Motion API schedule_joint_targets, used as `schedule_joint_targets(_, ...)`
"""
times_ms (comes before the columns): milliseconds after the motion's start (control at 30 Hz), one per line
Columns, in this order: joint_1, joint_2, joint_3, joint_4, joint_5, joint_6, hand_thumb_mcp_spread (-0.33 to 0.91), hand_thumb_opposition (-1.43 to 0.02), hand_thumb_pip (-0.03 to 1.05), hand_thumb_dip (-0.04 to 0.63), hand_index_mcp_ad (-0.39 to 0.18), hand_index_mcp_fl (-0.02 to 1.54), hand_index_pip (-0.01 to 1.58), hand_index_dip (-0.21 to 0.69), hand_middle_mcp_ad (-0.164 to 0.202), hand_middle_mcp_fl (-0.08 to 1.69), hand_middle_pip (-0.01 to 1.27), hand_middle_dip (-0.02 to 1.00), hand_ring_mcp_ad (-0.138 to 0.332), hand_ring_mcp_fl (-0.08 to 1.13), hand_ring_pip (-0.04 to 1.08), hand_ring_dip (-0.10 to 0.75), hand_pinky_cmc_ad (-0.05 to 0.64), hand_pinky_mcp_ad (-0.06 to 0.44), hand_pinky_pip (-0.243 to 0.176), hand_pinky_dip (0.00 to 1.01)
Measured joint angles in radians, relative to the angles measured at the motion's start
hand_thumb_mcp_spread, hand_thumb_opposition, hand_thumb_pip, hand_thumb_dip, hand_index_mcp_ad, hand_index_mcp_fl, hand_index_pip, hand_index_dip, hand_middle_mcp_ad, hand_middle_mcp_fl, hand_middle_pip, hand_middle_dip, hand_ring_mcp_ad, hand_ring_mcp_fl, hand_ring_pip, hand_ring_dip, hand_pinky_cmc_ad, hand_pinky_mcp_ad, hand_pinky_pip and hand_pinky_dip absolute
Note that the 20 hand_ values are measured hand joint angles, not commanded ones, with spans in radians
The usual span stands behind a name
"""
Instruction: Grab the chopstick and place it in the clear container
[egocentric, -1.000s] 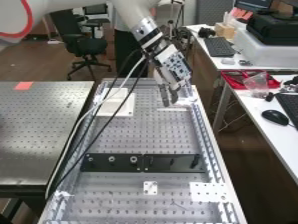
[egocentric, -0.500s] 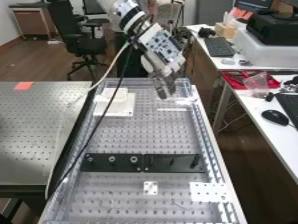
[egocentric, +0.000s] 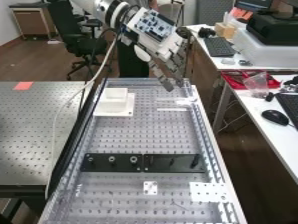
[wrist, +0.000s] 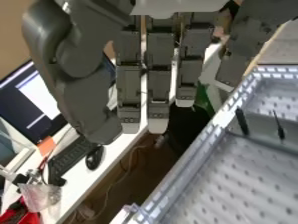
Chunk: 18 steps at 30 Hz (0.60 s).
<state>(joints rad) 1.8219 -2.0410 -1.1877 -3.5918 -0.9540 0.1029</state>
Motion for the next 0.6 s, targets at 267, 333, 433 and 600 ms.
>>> schedule_joint_targets(267, -0.011, 0.112, -0.194, 0.321, -0.006, -0.286, 0.42, -0.82, 0.65, 0.288, -0.038, 0.61, 0.54, 0.075, 0.035, 0.57, 0.18, 0.58, 0.087, 0.33, 0.18, 0.431, 0.443, 0.314, -0.075, 0.72)
schedule_joint_targets(333, -0.021, 0.134, -0.234, 0.394, -0.027, -0.367, 0.42, -0.82, 0.66, 0.284, -0.037, 0.61, 0.51, 0.079, 0.037, 0.56, 0.16, 0.58, 0.084, 0.31, 0.16, 0.429, 0.443, 0.311, -0.073, 0.73)
schedule_joint_targets(433, -0.046, 0.165, -0.288, 0.494, -0.086, -0.497, 0.43, -0.81, 0.66, 0.283, -0.04, 0.61, 0.5, 0.08, 0.035, 0.56, 0.16, 0.58, 0.084, 0.31, 0.17, 0.431, 0.443, 0.314, -0.075, 0.73)
schedule_joint_targets(600, -0.085, 0.194, -0.334, 0.589, -0.186, -0.689, 0.38, -0.81, 0.7, 0.283, -0.054, 0.64, 0.43, 0.065, 0.037, 0.57, 0.14, 0.58, 0.084, 0.32, 0.16, 0.431, 0.443, 0.311, -0.075, 0.73)
